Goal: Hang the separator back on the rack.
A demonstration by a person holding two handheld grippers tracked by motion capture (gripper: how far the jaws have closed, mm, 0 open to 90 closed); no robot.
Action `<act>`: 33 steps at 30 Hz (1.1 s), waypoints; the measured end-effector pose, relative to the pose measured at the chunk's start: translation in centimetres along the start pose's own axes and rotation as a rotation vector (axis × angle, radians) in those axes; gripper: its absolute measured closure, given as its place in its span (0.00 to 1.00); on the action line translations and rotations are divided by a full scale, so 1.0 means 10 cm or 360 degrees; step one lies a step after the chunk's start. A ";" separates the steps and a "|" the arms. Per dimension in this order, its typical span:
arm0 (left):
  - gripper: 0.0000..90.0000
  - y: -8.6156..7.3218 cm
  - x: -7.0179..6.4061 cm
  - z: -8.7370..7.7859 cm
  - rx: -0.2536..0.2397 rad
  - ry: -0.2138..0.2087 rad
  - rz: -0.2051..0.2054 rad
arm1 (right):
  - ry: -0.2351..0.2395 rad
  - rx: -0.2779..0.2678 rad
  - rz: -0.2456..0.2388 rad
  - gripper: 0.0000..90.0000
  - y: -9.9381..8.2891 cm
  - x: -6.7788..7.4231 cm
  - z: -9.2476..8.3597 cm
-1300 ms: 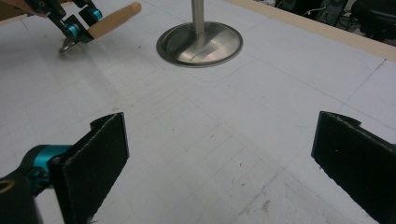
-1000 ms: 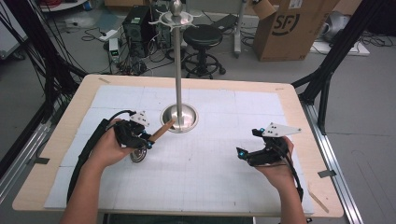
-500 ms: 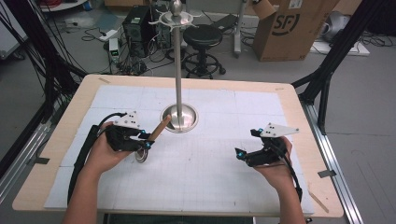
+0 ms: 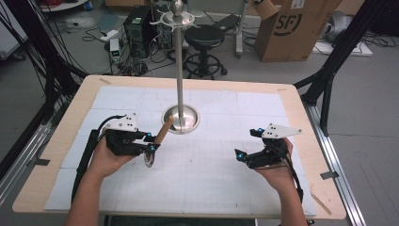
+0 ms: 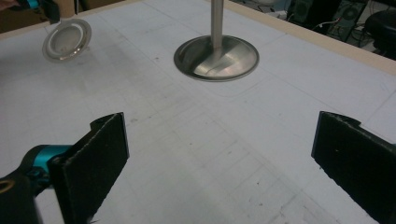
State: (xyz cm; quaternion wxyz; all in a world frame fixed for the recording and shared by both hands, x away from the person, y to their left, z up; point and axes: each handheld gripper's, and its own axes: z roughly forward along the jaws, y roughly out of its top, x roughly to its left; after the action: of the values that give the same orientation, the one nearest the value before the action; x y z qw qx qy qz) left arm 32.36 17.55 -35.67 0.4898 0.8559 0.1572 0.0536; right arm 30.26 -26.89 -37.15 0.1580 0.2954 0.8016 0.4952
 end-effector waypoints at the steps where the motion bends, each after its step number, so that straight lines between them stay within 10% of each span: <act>1: 0.77 0.01 -0.02 0.01 -0.0015 -0.0007 0.0005 | 0.0010 -0.0013 -0.0002 0.03 0.01 0.01 -0.01; 11: 0.77 0.13 -0.16 0.17 -0.0058 -0.0150 0.0066 | 0.0199 -0.0220 -0.0023 0.05 0.34 0.11 -0.01; 33: 0.76 0.21 -0.21 0.36 -0.0157 -0.0208 0.0101 | 0.0449 -0.0216 -0.0141 0.08 0.75 0.39 0.40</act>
State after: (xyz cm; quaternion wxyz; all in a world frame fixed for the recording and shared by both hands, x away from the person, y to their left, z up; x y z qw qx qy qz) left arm 31.72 12.89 -35.57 0.5385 0.8370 0.0950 0.0208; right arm 31.79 -19.17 -32.20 0.0851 0.1759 0.7927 0.5774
